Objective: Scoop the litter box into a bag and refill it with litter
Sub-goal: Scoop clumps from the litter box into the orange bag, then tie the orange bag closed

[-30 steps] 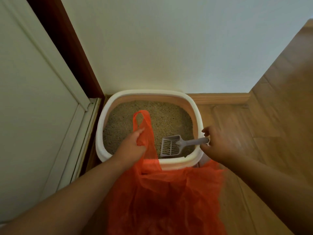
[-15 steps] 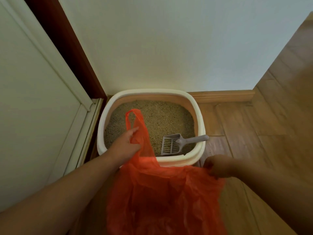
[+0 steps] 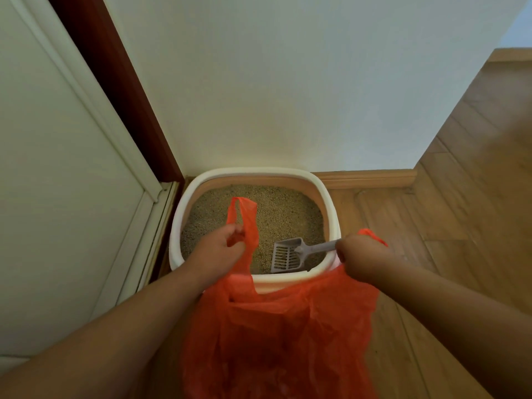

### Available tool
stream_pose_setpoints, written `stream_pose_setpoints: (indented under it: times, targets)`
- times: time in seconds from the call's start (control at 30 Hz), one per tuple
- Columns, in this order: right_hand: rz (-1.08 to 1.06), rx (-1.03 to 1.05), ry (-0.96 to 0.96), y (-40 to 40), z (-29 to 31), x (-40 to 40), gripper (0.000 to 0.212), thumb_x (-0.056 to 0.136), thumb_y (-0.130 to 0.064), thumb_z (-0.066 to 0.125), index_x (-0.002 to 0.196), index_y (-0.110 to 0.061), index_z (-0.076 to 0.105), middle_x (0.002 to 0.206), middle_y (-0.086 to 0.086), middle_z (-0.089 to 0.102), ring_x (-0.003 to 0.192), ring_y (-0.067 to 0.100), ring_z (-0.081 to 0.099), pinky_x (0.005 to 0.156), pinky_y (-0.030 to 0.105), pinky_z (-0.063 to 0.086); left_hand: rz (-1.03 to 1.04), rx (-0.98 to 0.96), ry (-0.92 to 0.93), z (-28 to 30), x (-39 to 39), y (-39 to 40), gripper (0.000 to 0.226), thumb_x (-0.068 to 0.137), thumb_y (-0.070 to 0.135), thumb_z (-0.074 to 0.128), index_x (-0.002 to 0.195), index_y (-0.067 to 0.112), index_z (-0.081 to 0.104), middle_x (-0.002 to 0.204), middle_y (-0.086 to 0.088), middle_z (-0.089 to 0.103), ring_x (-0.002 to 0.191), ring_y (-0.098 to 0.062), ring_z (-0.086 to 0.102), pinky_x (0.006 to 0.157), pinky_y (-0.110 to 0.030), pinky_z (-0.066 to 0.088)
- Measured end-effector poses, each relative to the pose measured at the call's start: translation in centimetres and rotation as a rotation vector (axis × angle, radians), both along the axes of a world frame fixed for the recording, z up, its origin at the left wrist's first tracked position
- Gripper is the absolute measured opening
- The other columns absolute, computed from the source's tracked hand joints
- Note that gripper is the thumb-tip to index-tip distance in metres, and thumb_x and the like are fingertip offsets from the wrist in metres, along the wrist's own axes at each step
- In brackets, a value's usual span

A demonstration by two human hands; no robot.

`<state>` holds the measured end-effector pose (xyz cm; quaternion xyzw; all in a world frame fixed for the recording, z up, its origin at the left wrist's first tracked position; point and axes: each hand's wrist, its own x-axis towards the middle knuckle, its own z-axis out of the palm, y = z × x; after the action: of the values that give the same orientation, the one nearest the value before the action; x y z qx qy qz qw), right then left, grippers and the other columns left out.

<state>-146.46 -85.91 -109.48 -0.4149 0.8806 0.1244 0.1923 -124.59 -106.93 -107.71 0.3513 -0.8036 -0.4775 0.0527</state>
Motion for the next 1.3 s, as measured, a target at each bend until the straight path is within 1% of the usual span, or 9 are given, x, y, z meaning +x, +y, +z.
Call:
stream_pose_setpoints:
  times: [0.2, 0.33, 0.43, 0.53, 0.7, 0.77, 1.03, 1.13, 1.3]
  targets:
    - [0.019, 0.001, 0.117, -3.7, 7.3, 2.7, 0.024, 0.095, -0.022, 0.061, 0.118, -0.016, 0.065, 0.091, 0.0, 0.06, 0.089, 0.024, 0.067, 0.077, 0.038, 0.059, -0.179, -0.127, -0.081, 4.8, -1.7, 2.7, 0.016, 0.097, 0.022, 0.062, 0.111, 0.028, 0.066, 0.105, 0.009, 0.064, 0.095, -0.005, 0.062, 0.085, -0.03, 0.055]
    - [0.069, -0.107, 0.116, -5.3, 12.8, 5.4, 0.011, 0.096, -0.027, 0.055, 0.089, -0.024, 0.063, 0.081, -0.005, 0.054, 0.101, 0.025, 0.056, 0.088, 0.04, 0.041, -0.173, -0.078, -0.04, 9.1, -2.0, 5.7, 0.014, 0.093, 0.019, 0.063, 0.1, 0.03, 0.064, 0.104, 0.004, 0.059, 0.087, -0.005, 0.061, 0.077, -0.031, 0.056]
    - [-0.103, -0.251, -0.116, -5.6, 16.2, 6.7, 0.026, 0.095, -0.024, 0.053, 0.069, -0.021, 0.052, 0.07, -0.003, 0.054, 0.073, 0.02, 0.056, 0.066, 0.03, 0.044, -0.137, 0.03, 0.045, 12.3, -1.2, 7.6, 0.025, 0.088, 0.014, 0.064, 0.1, 0.036, 0.062, 0.102, 0.004, 0.059, 0.073, -0.002, 0.063, 0.06, -0.026, 0.053]
    - [-0.193, -0.45, -0.262, -3.7, 18.1, 7.5, 0.021, 0.094, -0.029, 0.06, 0.075, -0.02, 0.059, 0.07, -0.006, 0.057, 0.066, 0.013, 0.054, 0.053, 0.025, 0.039, -0.063, 0.063, 0.068, 13.9, 0.0, 8.1, 0.047, 0.088, 0.018, 0.068, 0.129, 0.038, 0.055, 0.129, 0.008, 0.054, 0.091, 0.003, 0.064, 0.075, -0.022, 0.057]
    - [-0.393, -0.726, -0.621, 0.1, 18.5, 8.5, 0.021, 0.085, -0.012, 0.067, 0.099, -0.028, 0.072, 0.089, -0.01, 0.073, 0.084, 0.007, 0.069, 0.079, 0.035, 0.061, -0.255, -0.173, 0.0, 15.1, 0.4, 7.5, 0.111, 0.074, 0.047, 0.087, 0.159, 0.045, 0.016, 0.146, 0.024, 0.03, 0.126, 0.005, 0.044, 0.105, -0.021, 0.043]
    - [-0.345, -0.768, -0.589, 0.4, 18.8, 8.8, 0.023, 0.082, -0.01, 0.064, 0.096, -0.027, 0.07, 0.089, -0.009, 0.074, 0.083, 0.008, 0.07, 0.078, 0.04, 0.06, -0.24, -0.082, 0.113, 15.5, -0.3, 7.9, 0.103, 0.069, 0.042, 0.093, 0.152, 0.047, 0.032, 0.137, 0.027, 0.041, 0.12, 0.015, 0.046, 0.1, -0.01, 0.042]
    - [-0.308, -0.902, -0.598, 0.1, 19.5, 8.8, 0.029, 0.081, -0.007, 0.058, 0.097, -0.03, 0.066, 0.087, -0.005, 0.074, 0.077, 0.013, 0.069, 0.071, 0.046, 0.06, -0.103, -0.035, 0.183, 14.6, -2.2, 9.9, 0.023, 0.081, 0.032, 0.079, 0.103, 0.037, 0.075, 0.09, 0.01, 0.075, 0.082, -0.002, 0.07, 0.077, -0.04, 0.058]
    - [-0.368, -1.042, -0.621, 0.4, 20.5, 7.9, 0.029, 0.089, -0.009, 0.066, 0.104, -0.033, 0.069, 0.096, -0.01, 0.072, 0.067, 0.0, 0.065, 0.066, 0.027, 0.059, 0.016, 0.111, 0.263, 14.7, -2.6, 9.7, 0.012, 0.088, 0.04, 0.078, 0.097, 0.033, 0.076, 0.087, 0.01, 0.078, 0.082, -0.006, 0.074, 0.078, -0.038, 0.061]
    - [-0.364, -0.867, -0.788, 1.6, 20.8, 6.4, 0.062, 0.068, -0.057, 0.087, 0.123, -0.05, 0.06, 0.117, -0.019, 0.065, 0.103, -0.005, 0.061, 0.078, 0.021, 0.054, 0.089, 0.15, 0.306, 16.0, -2.5, 9.5, 0.013, 0.092, 0.047, 0.069, 0.095, 0.037, 0.076, 0.085, 0.013, 0.078, 0.08, -0.005, 0.074, 0.072, -0.028, 0.06]
